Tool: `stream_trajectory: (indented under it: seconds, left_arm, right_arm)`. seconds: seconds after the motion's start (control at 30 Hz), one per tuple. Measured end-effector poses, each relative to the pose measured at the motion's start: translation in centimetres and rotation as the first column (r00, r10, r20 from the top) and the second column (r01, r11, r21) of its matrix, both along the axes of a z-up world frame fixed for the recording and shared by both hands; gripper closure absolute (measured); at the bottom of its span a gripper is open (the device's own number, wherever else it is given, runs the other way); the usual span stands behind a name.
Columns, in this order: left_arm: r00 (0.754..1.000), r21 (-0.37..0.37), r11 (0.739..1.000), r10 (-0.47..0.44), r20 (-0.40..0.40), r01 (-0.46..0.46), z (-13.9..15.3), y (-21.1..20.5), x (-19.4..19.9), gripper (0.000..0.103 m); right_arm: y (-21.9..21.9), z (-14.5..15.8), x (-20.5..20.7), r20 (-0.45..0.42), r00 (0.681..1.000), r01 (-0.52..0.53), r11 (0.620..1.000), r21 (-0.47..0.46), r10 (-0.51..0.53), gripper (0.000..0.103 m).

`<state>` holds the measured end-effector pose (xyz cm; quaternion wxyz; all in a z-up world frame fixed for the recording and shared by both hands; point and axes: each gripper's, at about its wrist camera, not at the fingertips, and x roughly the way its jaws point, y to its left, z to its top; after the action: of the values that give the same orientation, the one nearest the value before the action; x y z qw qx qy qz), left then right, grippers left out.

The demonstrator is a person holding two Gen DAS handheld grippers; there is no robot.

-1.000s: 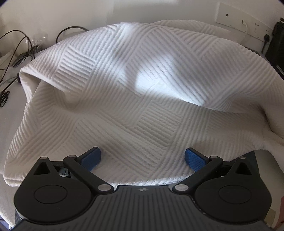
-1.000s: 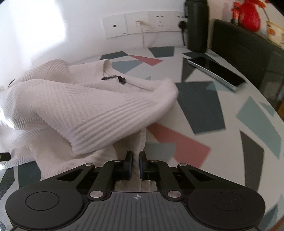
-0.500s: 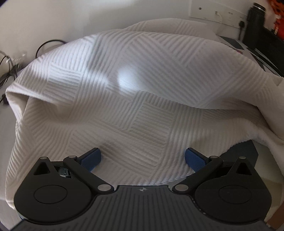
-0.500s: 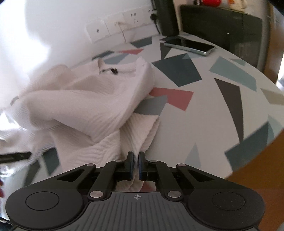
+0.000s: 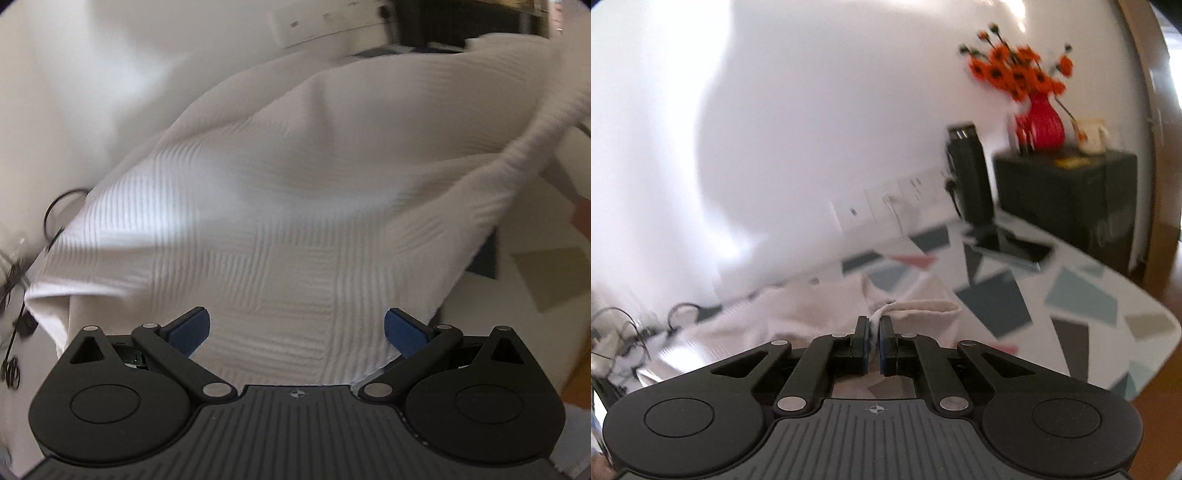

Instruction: Fold clothes

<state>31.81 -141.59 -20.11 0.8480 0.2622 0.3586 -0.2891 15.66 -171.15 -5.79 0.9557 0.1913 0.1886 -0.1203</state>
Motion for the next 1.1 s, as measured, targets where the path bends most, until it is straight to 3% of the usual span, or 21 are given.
stream_trajectory:
  seconds: [0.17,0.3,0.43,0.6,0.73,0.9,1.1]
  left_arm:
    - [0.996,-0.120,0.993,-0.013,-0.091,0.002,1.5,1.5,0.4,0.000]
    - [0.989,-0.204,0.979,-0.016,-0.145,-0.014,1.8,3.1,-1.1,0.000]
    - [0.993,-0.159,0.987,-0.026,-0.117,0.007,1.2,3.1,-1.6,0.000]
    - [1.000,-0.072,0.997,-0.009,-0.022,0.007,0.5,2.9,-1.8,0.000]
    - [0.994,-0.070,0.992,0.100,-0.055,-0.103,-0.3,4.3,-0.7,0.000]
    - [0.955,-0.102,0.956,0.261,-0.138,-0.276,-1.0,7.5,0.9,0.000]
    - [0.887,-0.157,0.883,0.403,-0.227,-0.442,-0.4,10.3,1.6,0.000]
  right_arm:
    - [1.6,2.7,-0.5,0.112,0.992,-0.052,0.997,-0.059,0.058,0.098]
    - [2.2,3.7,1.3,0.119,0.989,-0.083,0.995,-0.062,0.090,0.098]
    - [2.5,4.6,4.6,0.122,0.987,-0.093,0.994,-0.062,0.100,0.098]
    - [1.8,4.1,9.5,0.080,0.992,-0.088,0.993,-0.080,0.094,0.098]
    - [0.7,2.2,13.6,0.020,0.997,-0.075,0.996,-0.044,0.076,0.098]
    - [0.2,-0.9,17.4,-0.051,0.995,-0.089,0.994,-0.061,0.086,0.098]
    - [0.1,-6.3,22.0,-0.177,0.976,-0.130,0.991,-0.019,0.125,0.098]
